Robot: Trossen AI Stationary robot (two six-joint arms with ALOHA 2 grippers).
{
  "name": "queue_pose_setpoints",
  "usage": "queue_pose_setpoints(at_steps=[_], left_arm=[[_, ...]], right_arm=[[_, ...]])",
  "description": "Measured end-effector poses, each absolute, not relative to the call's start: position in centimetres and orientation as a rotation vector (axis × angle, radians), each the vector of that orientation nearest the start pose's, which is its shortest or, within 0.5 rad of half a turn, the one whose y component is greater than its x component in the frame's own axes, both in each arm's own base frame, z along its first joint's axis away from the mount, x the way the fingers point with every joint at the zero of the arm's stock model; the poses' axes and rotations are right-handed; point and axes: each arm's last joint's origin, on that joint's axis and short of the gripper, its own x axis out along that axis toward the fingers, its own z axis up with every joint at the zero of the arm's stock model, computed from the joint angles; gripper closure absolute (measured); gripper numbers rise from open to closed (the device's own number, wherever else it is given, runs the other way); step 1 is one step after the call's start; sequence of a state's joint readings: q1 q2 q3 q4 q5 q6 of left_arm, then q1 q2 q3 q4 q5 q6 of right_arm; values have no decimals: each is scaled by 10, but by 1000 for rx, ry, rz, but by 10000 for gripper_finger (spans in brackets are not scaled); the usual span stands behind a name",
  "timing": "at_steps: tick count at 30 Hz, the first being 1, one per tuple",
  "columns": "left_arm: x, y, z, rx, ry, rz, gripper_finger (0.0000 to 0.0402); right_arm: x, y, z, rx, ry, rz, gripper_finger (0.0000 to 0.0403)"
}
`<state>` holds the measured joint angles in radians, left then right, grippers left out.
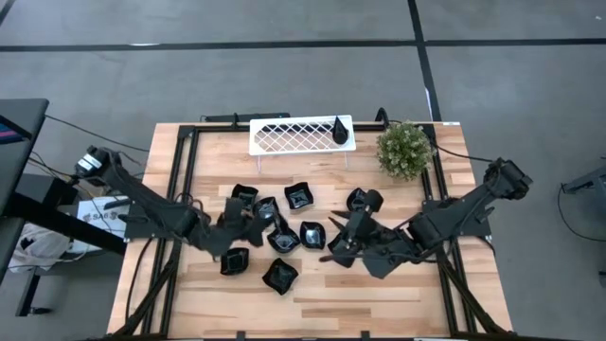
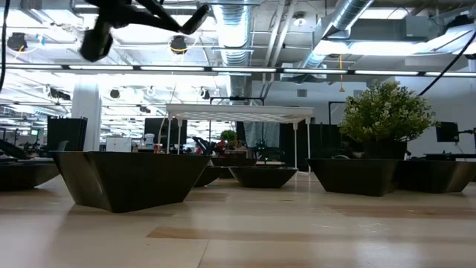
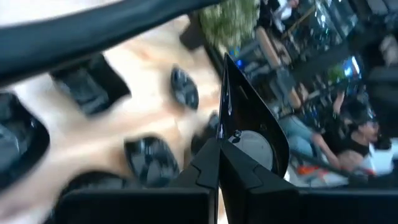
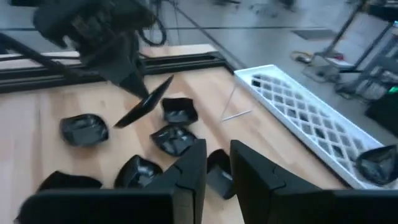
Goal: Pick & Place Mini shaped plates
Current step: Stack the black drop shaped plate on top of the black drop shaped plate on the shelf
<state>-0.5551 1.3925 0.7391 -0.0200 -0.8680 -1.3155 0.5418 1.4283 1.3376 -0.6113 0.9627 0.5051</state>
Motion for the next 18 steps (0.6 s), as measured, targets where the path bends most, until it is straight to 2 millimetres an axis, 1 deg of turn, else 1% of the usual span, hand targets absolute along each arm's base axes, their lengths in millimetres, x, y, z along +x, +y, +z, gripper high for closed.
queue_pose_setpoints(at_steps=[4, 8, 10, 13, 16, 18], left_arm=[[246, -110, 216, -807, 202, 593, 397], [251, -101, 214, -818, 217, 606, 397], [253, -98, 213, -829, 248, 596, 397], [255, -95, 212, -826, 290, 569, 397], [257, -92, 211, -803, 326, 546, 397], [259, -89, 211, -785, 371, 510, 397]], right_arm=[[278, 133, 336, 20, 391, -571, 336], [292, 139, 326, 30, 377, -573, 336], [297, 145, 324, 5, 369, -548, 336], [302, 155, 327, -22, 339, -481, 336], [304, 161, 332, -31, 310, -418, 336], [304, 162, 333, -20, 295, -406, 336]])
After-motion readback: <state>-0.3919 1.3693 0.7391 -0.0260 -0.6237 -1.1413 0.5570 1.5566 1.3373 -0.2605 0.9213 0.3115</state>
